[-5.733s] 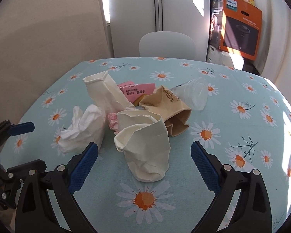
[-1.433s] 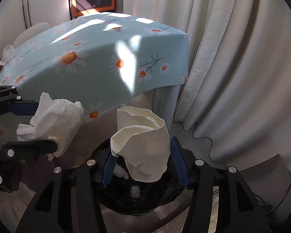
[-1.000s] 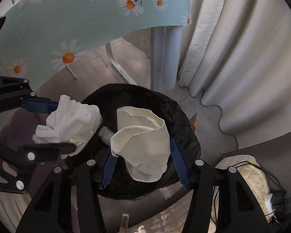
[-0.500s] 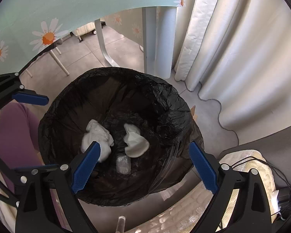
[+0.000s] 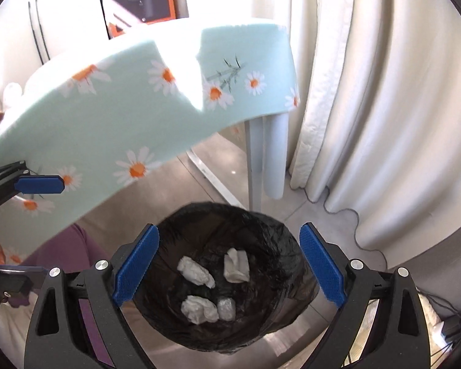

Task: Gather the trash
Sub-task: 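Withdraw both tools from the bin back toward the table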

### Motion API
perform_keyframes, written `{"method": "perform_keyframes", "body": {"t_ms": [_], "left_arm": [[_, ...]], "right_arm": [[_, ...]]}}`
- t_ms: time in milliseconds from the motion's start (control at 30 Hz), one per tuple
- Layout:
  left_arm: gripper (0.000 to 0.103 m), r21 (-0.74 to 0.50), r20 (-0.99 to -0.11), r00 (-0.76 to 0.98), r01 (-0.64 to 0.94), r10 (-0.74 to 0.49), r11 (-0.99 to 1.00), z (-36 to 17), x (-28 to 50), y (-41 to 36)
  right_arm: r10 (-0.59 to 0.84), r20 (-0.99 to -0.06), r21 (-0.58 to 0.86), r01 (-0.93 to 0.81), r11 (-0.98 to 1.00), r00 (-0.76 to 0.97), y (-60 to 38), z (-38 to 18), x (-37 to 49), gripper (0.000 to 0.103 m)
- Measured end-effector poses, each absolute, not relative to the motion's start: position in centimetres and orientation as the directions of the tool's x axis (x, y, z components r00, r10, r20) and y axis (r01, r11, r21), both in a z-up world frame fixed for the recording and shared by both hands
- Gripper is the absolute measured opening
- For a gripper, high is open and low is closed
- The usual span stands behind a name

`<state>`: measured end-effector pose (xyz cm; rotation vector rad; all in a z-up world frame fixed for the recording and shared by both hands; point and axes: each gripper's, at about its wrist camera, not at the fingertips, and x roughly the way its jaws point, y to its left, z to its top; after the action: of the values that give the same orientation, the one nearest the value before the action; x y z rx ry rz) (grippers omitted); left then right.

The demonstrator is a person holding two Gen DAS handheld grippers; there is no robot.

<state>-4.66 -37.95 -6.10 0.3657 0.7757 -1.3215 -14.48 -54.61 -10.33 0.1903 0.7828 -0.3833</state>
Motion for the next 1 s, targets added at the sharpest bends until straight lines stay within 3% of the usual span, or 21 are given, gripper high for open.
{"method": "perform_keyframes", "body": {"t_ms": [133, 500, 1000], "left_arm": [[0.097, -0.202, -0.604, 0.079, 0.948, -0.793, 0.248, -2.0, -4.9, -35.4], [0.097, -0.058, -0.470, 0.342, 0.908, -0.814, 0.414, 4.7, -4.2, -28.9], [0.097, -0.046, -0.506, 0.639, 0.651, -0.579, 0.758, 6.7, 2.1, -16.8]], "right_arm": [[-0.251, -0.637, 0.012, 0.335, 0.942, 0.729, -52.4, -5.7, -13.5, 0.090], [-0.189, -0.472, -0.022, 0.203, 0.979, 0.861, -47.0, 1.7, -9.4, 0.093], [-0.002, -0.467, 0.027, 0.016, 1.000, 0.885, -38.9, 3.8, -0.9, 0.093]]}}
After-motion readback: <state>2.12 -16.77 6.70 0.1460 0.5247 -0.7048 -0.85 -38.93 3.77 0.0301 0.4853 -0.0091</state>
